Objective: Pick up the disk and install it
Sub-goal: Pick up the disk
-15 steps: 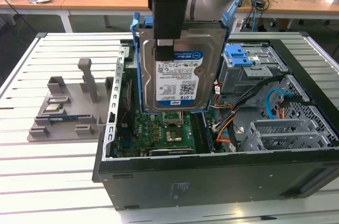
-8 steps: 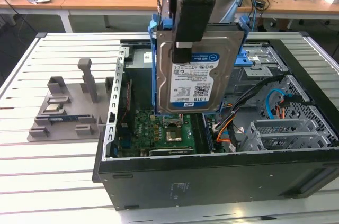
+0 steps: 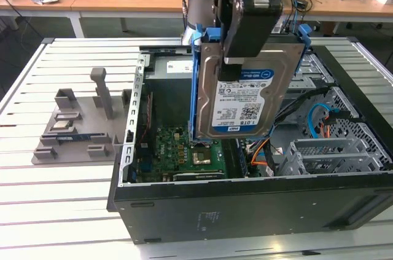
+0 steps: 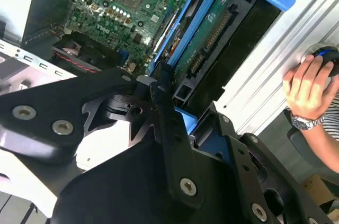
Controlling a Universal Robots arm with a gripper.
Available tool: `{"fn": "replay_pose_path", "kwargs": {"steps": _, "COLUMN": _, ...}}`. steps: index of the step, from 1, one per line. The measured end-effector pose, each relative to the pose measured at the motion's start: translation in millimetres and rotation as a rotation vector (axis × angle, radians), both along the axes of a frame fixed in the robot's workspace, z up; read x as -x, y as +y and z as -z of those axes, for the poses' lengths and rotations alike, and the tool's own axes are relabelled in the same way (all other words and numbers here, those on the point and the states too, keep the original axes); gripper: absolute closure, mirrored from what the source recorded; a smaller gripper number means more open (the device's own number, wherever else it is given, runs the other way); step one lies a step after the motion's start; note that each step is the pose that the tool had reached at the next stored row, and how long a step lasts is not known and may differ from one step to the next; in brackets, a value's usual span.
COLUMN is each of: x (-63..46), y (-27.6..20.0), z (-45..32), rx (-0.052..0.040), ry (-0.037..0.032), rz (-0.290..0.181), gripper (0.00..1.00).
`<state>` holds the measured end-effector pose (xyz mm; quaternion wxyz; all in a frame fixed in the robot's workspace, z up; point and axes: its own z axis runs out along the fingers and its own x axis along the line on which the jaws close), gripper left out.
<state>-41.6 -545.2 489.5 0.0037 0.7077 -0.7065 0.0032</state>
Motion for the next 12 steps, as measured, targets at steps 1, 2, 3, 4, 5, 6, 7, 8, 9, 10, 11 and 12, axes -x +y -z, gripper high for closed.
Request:
{"fn": "replay_pose_path", "kwargs": {"steps": 1, "x": -1.3, "y": -1.2, "z": 0.0, "rx": 0.0000, "ry": 0.0001, "rz": 0.000, "gripper": 0.64}}
{"fn": "replay_pose_path", "kwargs": {"steps": 2, "x": -3.1, "y": -2.8, "z": 0.0, "rx": 0.0001, "ry": 0.0002, "rz": 0.000, "gripper": 0.64}}
{"fn": "replay_pose_path", "kwargs": {"steps": 3, "x": -4.5, "y": -4.1, "z": 0.0, "rx": 0.0000, "ry": 0.0003, "rz": 0.000, "gripper": 0.64}}
{"fn": "replay_pose_path", "kwargs": {"steps": 4, "x": -6.2, "y": -5.7, "z": 0.0, "rx": 0.0000, "ry": 0.0003, "rz": 0.000, "gripper": 0.64}}
{"fn": "replay_pose_path", "kwargs": {"steps": 5, "x": -7.4, "y": -6.7, "z": 0.1, "rx": 0.0000, "ry": 0.0004, "rz": 0.000, "gripper": 0.64}}
{"fn": "replay_pose_path", "kwargs": {"steps": 6, "x": -9.2, "y": -7.9, "z": 0.1, "rx": 0.0000, "ry": 0.0004, "rz": 0.000, "gripper": 0.64}}
{"fn": "replay_pose_path", "kwargs": {"steps": 7, "x": -10.6, "y": -8.6, "z": 0.1, "rx": 0.0000, "ry": 0.0004, "rz": 0.000, "gripper": 0.64}}
{"fn": "replay_pose_path", "kwargs": {"steps": 8, "x": -12.5, "y": -9.6, "z": 0.2, "rx": 0.0000, "ry": 0.0006, "rz": 0.000, "gripper": 0.64}}
{"fn": "replay_pose_path", "kwargs": {"steps": 9, "x": -13.9, "y": -10.2, "z": 0.2, "rx": -0.0001, "ry": 0.0006, "rz": 0.000, "gripper": 0.64}}
{"fn": "replay_pose_path", "kwargs": {"steps": 10, "x": -16.4, "y": -11.2, "z": 0.2, "rx": 0.0001, "ry": 0.0007, "rz": 0.000, "gripper": 0.64}}
{"fn": "replay_pose_path", "kwargs": {"steps": 11, "x": -17.6, "y": -11.8, "z": 0.2, "rx": 0.0000, "ry": 0.0008, "rz": 0.000, "gripper": 0.64}}
{"fn": "replay_pose_path", "kwargs": {"steps": 12, "x": -18.6, "y": -12.4, "z": 0.2, "rx": 0.0000, "ry": 0.0008, "rz": 0.000, "gripper": 0.64}}
